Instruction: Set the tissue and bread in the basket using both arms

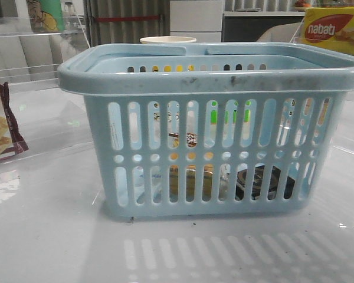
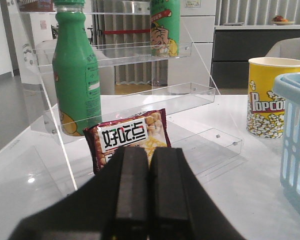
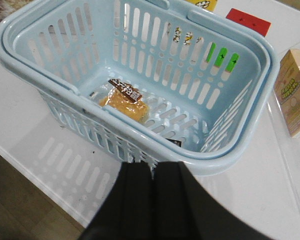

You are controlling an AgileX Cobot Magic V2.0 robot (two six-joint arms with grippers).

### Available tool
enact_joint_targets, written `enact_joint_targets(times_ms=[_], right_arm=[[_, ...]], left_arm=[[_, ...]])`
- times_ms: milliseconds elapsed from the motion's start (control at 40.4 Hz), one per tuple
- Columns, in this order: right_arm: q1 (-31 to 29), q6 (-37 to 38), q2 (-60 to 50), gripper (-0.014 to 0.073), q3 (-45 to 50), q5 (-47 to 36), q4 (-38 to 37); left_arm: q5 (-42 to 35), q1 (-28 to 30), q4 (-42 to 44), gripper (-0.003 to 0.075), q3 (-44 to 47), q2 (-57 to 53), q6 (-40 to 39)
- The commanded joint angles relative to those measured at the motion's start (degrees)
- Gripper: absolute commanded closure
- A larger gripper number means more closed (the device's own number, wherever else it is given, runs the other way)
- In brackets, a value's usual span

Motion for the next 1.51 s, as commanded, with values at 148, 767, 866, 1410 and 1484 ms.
enact_joint_targets(times_ms=[148, 767, 866, 1410, 1484], right_arm=[[-0.1, -0.4, 0.1, 0.0536, -1.4, -4.0, -0.9], [-10.4, -0.3, -8.3, 0.0536, 8.1, -11.0, 2.5], [-15.4, -0.3, -13.9, 0.0536, 14.8, -16.8, 2.5], [-31.6, -0.3, -41.2, 0.0536, 44.3, -34.1, 2.5], [-32.0, -0.3, -42.3, 0.0536, 46.3, -36.4, 2.5]], left_arm=[[-5.1, -0.1, -0.6, 0.0629, -0.1, -1.0, -0.3], [-5.1, 0.0, -0.6, 0.0629, -0.1, -1.0, -0.3], [-5.1, 0.0, -0.6, 0.0629, -0.1, -1.0, -0.3], [-5.1, 0.0, -0.6, 0.0629, -0.1, -1.0, -0.3], [-5.1, 0.0, -0.6, 0.0629, -0.1, -1.0, -0.3]])
